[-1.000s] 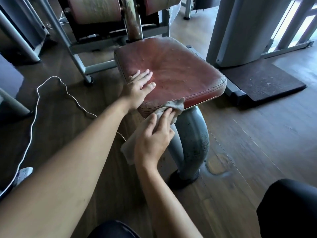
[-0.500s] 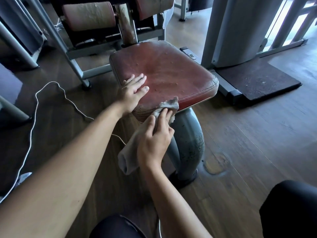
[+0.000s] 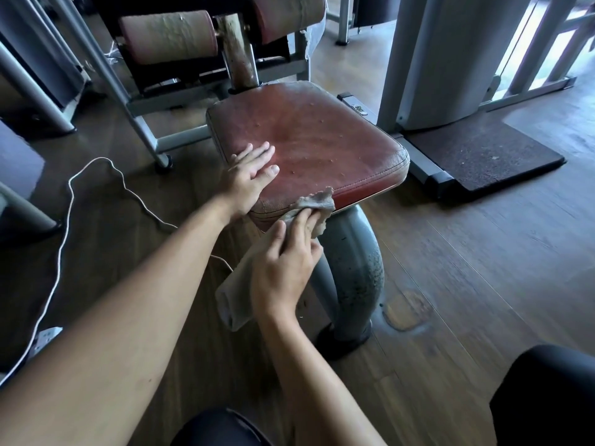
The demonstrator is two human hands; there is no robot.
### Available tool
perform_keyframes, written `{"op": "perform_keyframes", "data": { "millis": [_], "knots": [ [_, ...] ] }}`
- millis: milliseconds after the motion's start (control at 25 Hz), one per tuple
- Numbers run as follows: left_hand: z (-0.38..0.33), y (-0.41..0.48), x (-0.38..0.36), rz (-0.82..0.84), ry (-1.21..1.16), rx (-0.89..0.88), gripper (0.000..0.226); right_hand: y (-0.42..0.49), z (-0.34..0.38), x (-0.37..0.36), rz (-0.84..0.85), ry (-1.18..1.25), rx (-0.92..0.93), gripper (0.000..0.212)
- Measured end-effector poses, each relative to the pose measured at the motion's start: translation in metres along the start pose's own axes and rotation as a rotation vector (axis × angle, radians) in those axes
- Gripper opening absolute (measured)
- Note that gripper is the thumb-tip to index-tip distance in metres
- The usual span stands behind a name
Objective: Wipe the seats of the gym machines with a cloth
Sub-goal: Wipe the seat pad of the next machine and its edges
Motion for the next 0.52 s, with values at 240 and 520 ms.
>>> {"op": "perform_keyframes", "data": {
  "millis": [240, 520],
  "knots": [
    [0.003, 0.001, 0.000, 0.003, 0.006, 0.005, 0.046, 0.041, -0.009, 0.012, -0.126, 0.001, -0.170, 0.051],
    [0.002, 0.000, 0.001, 0.012, -0.006, 0.008, 0.044, 0.010, 0.000, 0.002, -0.115, 0.004, 0.077, 0.056]
  ]
}}
Point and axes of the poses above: each hand's wrist, its own y-axis towards the middle knuckle, its own x-axis out of the back of the hand, z = x × y, the point moved 5 cm from there along y, towards the middle knuckle, and after that the axes turned 8 degrees about -y, right-handed, at the moved point
